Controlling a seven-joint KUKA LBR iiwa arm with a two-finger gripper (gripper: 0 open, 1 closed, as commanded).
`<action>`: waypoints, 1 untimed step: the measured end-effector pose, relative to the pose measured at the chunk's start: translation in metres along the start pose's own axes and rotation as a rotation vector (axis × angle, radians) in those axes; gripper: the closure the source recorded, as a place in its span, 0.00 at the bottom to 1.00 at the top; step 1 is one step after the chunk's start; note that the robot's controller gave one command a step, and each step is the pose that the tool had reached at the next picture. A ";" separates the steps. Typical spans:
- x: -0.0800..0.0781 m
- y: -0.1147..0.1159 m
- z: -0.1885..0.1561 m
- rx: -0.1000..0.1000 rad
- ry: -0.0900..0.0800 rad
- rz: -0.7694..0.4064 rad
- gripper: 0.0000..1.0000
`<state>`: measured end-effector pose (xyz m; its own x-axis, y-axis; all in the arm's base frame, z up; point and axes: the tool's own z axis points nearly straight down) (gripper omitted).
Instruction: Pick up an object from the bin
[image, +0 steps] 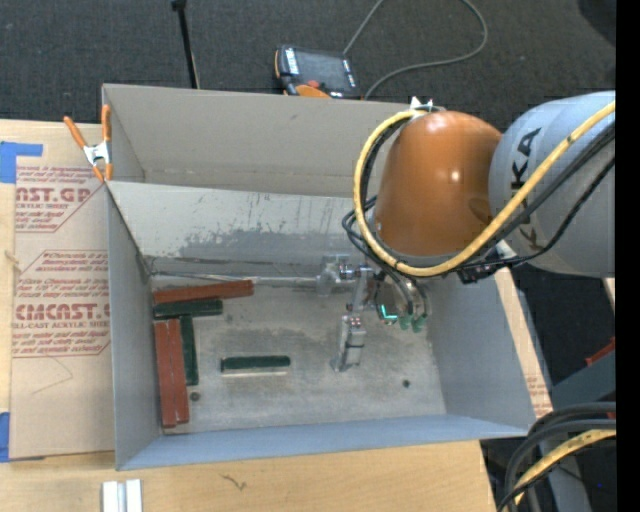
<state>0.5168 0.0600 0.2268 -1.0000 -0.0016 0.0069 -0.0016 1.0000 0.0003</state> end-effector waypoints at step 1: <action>-0.019 0.092 0.112 -0.002 -0.001 0.021 0.00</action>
Offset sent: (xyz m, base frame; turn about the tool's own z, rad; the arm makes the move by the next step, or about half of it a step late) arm 0.0200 0.0873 -0.1069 0.0278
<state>0.5344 0.1519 0.1150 -0.9998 0.0199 0.0062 0.0199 0.9998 0.0020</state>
